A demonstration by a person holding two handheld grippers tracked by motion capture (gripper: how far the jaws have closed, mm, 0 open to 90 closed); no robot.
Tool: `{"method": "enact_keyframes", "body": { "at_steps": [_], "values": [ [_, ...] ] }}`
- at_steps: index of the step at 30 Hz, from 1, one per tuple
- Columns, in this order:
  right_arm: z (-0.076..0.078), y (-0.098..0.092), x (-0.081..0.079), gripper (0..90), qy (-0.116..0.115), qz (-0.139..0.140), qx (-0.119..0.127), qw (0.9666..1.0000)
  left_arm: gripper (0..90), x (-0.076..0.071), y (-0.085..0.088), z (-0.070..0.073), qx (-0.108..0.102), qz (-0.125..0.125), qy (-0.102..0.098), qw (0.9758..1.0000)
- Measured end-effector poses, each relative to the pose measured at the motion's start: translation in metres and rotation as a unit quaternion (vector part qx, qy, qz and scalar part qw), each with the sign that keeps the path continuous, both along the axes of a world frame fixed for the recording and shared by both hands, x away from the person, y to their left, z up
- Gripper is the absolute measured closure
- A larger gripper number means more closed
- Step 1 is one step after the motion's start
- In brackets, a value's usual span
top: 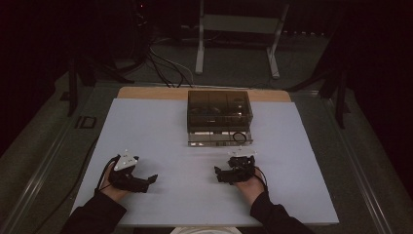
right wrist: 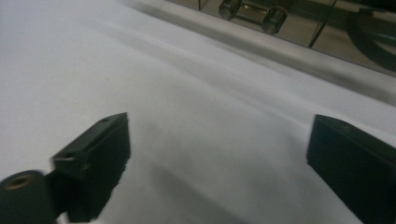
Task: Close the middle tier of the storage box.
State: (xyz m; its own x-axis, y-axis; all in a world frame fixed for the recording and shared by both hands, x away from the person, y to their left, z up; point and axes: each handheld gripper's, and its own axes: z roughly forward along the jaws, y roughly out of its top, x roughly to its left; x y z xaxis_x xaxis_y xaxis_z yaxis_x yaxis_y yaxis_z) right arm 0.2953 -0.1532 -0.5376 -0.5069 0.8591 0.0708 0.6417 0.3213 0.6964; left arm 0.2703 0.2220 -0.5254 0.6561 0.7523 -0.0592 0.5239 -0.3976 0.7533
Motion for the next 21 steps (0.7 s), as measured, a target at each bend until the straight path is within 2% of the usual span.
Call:
{"method": "enact_keyframes", "body": {
  "at_steps": [3, 4, 9, 10, 11, 12, 15, 16, 17, 18, 19, 20, 21],
  "values": [
    [0.0019, -0.0015, 0.0005, 19.4, -0.003, 0.000, 0.001, 1.0000, 1.0, -0.0001, 0.0000, 0.0001, 0.000, 0.000, 0.000, 1.0000],
    [0.0032, -0.0019, -0.0004, 25.9, -0.008, 0.001, 0.003, 1.0000, 1.0, -0.0001, 0.0001, 0.0002, -0.001, 0.000, -0.001, 1.0000],
    [0.0051, -0.0015, -0.0009, 31.6, -0.009, 0.011, 0.005, 0.9999, 1.0, -0.0002, -0.0002, 0.0000, 0.000, -0.001, 0.000, 1.0000],
    [0.0053, -0.0011, -0.0011, 36.5, -0.013, 0.007, 0.001, 0.9999, 1.0, -0.0002, -0.0004, 0.0000, 0.000, -0.001, 0.000, 1.0000],
    [0.0053, -0.0011, -0.0011, 36.5, -0.013, 0.007, 0.001, 0.9999, 0.9, -0.0002, -0.0004, 0.0000, 0.000, -0.001, 0.000, 1.0000],
    [0.0057, -0.0013, -0.0013, 40.2, -0.016, 0.003, -0.002, 0.9999, 0.9, -0.0001, -0.0002, 0.0002, 0.000, 0.000, 0.000, 1.0000],
    [0.0063, -0.0019, -0.0010, 41.5, -0.015, 0.000, -0.002, 0.9999, 1.0, -0.0001, -0.0001, 0.0001, -0.001, 0.000, 0.000, 1.0000],
    [0.0073, -0.0025, -0.0007, 46.4, -0.016, -0.005, -0.002, 0.9999, 1.0, -0.0001, -0.0002, 0.0000, 0.001, -0.001, 0.000, 1.0000],
    [0.0073, -0.0025, -0.0007, 46.4, -0.016, -0.005, -0.002, 0.9999, 0.9, -0.0001, -0.0002, 0.0000, 0.001, -0.001, 0.000, 1.0000],
    [0.0083, -0.0025, -0.0009, 52.0, -0.019, -0.010, -0.006, 0.9998, 0.9, -0.0001, -0.0005, 0.0001, 0.000, -0.001, 0.000, 1.0000],
    [0.0083, -0.0025, -0.0009, 52.0, -0.019, -0.010, -0.006, 0.9998, 1.0, -0.0001, -0.0005, 0.0001, 0.000, -0.001, 0.000, 1.0000],
    [0.0090, -0.0030, -0.0009, 57.9, -0.019, -0.009, -0.006, 0.9998, 0.9, -0.0002, -0.0007, 0.0002, 0.001, -0.002, 0.000, 1.0000],
    [0.0090, -0.0030, -0.0009, 57.9, -0.019, -0.009, -0.006, 0.9998, 1.0, -0.0002, -0.0007, 0.0002, 0.001, -0.002, 0.000, 1.0000]
  ]
}}
